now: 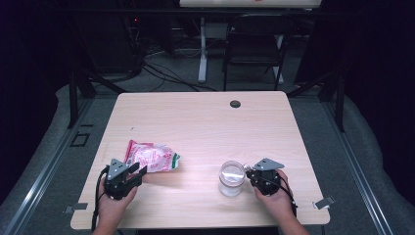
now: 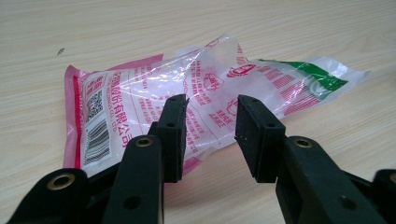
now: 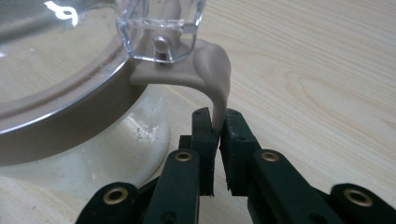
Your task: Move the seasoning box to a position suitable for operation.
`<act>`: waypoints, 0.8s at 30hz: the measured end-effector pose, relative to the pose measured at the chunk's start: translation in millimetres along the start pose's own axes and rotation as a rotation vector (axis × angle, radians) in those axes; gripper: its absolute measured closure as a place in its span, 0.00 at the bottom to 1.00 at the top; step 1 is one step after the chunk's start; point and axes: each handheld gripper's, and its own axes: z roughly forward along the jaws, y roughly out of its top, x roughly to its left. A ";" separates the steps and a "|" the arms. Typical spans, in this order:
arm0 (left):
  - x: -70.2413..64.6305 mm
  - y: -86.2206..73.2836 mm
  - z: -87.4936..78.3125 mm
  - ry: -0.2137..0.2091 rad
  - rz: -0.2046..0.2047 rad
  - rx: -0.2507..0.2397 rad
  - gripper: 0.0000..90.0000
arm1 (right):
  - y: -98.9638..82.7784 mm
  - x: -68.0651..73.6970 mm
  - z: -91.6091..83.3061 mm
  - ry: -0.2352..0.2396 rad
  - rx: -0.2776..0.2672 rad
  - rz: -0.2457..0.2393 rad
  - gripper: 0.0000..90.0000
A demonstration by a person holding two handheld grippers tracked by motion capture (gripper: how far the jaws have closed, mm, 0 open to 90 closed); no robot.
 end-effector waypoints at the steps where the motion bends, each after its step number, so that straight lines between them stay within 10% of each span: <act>1: 0.1 -0.2 0.2 0.000 -0.002 -0.001 0.71 | 0.2 0.8 0.1 -0.002 -0.001 0.004 0.94; 24: -16.7 6.7 1.5 -0.052 0.016 -0.006 0.71 | 1.8 11.1 -4.6 0.037 0.003 0.053 0.84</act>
